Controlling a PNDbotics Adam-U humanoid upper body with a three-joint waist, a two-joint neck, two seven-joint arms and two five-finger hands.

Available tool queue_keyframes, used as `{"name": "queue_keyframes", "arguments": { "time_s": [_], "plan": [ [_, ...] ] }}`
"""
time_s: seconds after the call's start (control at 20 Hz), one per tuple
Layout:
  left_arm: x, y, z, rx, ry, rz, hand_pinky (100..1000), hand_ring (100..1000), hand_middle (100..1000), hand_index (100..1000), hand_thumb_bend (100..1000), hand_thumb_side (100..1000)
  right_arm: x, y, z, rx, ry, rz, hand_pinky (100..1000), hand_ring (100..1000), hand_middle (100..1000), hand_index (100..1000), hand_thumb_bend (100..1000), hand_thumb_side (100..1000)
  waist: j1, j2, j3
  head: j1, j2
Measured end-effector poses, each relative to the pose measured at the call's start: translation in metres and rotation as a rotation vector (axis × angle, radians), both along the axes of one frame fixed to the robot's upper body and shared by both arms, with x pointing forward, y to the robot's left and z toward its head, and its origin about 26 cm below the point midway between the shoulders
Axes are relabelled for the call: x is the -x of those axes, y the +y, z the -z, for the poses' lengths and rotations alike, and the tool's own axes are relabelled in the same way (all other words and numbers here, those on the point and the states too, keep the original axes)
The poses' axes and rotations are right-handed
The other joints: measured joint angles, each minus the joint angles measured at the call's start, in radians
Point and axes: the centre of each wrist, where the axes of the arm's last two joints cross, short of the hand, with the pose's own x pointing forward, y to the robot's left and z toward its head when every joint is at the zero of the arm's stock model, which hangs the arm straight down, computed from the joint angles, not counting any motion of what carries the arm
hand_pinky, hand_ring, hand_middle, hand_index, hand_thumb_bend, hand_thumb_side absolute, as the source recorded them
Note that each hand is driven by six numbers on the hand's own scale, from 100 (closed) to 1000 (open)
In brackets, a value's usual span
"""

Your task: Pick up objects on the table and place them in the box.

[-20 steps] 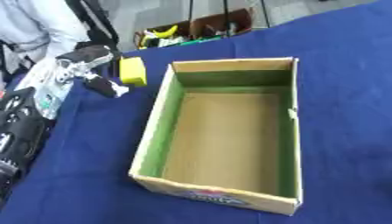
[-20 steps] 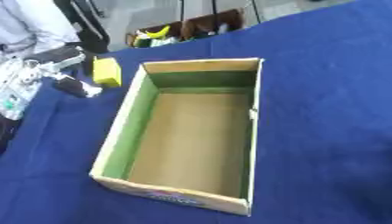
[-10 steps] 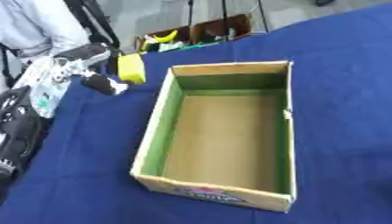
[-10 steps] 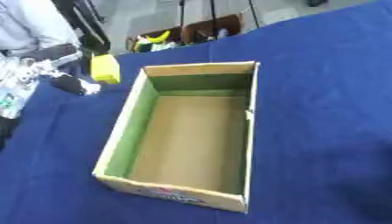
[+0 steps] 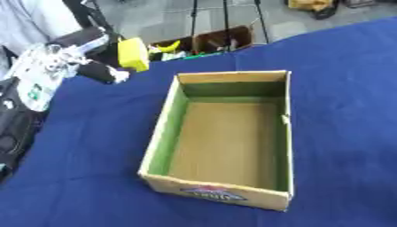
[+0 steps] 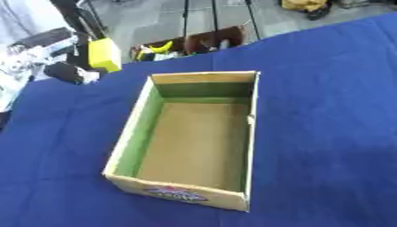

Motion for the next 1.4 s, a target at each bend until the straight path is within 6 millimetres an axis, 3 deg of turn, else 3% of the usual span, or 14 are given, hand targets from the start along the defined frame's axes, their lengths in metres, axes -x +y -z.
{"name": "queue_keyframes", "arguments": {
  "time_s": [0.25,0.65,0.95,1.1,1.25,1.4],
  "plan": [
    [0.009,-0.016,-0.009,-0.005,-0.012,0.034,368,523,462,618,100,400,0.001,0.002,0.004,-0.013,0.005,-0.001,897,1000,599,819,100,818,-0.010,-0.025,0.006,-0.020,0.011],
    [0.028,-0.067,-0.023,-0.046,-0.038,0.175,362,518,461,620,100,399,0.001,0.005,0.007,-0.030,0.010,-0.010,897,1000,598,818,100,817,-0.019,-0.053,0.012,-0.037,0.020],
    [0.027,-0.108,-0.025,-0.016,-0.007,0.307,345,508,454,617,100,371,0.001,0.007,0.008,-0.036,0.013,-0.015,898,1000,599,818,100,816,-0.019,-0.065,0.012,-0.037,0.030],
    [0.023,-0.127,-0.018,0.011,0.023,0.368,340,505,453,617,100,398,0.002,0.007,0.009,-0.036,0.014,-0.016,899,1000,599,818,100,818,-0.019,-0.068,0.013,-0.042,0.040],
    [0.019,-0.143,-0.009,0.040,0.055,0.417,337,504,453,617,100,399,0.002,0.008,0.009,-0.041,0.014,-0.018,899,1000,598,817,100,816,-0.019,-0.068,0.013,-0.063,0.067],
    [0.018,-0.151,-0.001,0.055,0.091,0.447,339,506,454,617,100,400,0.002,0.008,0.009,-0.043,0.012,-0.017,899,1000,598,817,100,816,-0.019,-0.069,0.013,-0.086,0.114]
  ]
}}
